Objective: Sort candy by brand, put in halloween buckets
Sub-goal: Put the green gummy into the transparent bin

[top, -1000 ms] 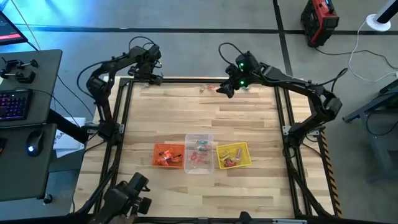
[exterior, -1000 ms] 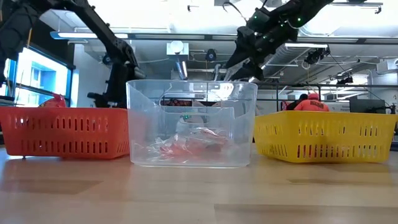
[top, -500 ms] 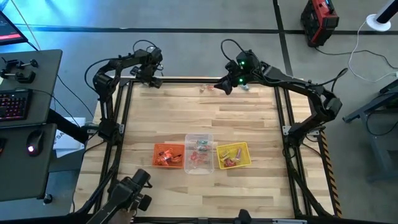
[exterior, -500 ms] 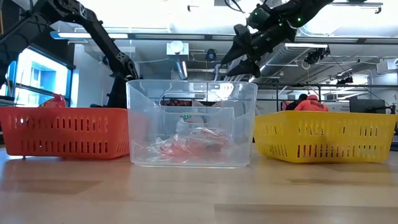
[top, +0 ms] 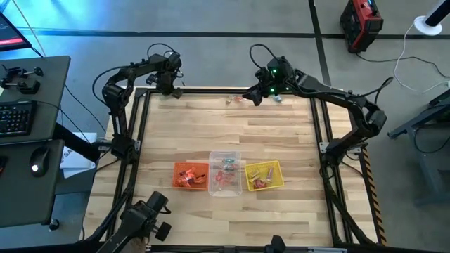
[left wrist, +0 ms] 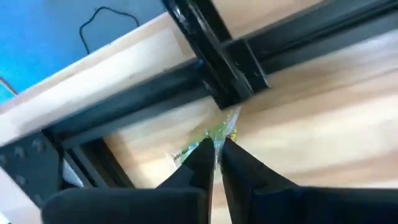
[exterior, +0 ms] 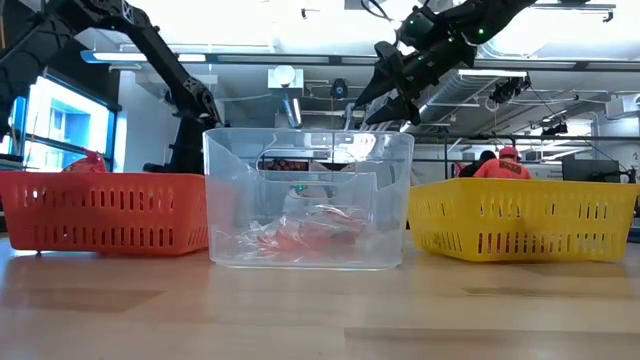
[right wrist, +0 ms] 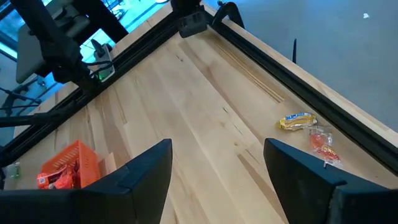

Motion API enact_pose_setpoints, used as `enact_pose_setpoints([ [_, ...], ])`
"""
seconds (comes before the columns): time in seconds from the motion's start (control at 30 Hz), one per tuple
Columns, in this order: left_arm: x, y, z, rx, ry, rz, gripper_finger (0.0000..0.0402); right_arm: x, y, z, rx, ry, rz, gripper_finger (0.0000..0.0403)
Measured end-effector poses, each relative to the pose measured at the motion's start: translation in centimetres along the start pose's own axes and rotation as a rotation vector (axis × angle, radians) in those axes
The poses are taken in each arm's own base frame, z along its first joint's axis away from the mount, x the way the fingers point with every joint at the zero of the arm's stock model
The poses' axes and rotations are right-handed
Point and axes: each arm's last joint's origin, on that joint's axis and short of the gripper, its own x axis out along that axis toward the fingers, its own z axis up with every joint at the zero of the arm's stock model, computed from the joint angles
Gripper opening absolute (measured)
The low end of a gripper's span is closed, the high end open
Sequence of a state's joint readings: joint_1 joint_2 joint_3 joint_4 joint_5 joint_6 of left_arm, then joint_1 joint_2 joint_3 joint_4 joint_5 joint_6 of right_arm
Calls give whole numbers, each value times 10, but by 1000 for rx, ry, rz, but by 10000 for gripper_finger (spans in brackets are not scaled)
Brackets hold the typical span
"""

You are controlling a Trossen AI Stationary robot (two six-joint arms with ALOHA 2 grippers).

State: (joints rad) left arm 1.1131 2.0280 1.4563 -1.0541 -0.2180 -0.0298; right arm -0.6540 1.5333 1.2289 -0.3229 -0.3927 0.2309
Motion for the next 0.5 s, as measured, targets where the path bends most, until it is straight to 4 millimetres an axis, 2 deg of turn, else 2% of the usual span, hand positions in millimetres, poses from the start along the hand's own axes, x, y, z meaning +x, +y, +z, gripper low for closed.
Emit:
enact_pose_setpoints([
  [0.1,-20,-2,-8,-16,-20,-28,6,0,1,2,11,-21,7,248],
  [0.23,-62,-16,-24,-8,-123,-176,2,-2,1,11,2,-102,27,248],
  [0.4,-123,-58,-60,172,-285,-364,1,-4,2,21,-19,-196,47,248],
  [0.5,-151,-87,-88,310,-341,-493,1,-5,1,22,-25,-213,50,248],
])
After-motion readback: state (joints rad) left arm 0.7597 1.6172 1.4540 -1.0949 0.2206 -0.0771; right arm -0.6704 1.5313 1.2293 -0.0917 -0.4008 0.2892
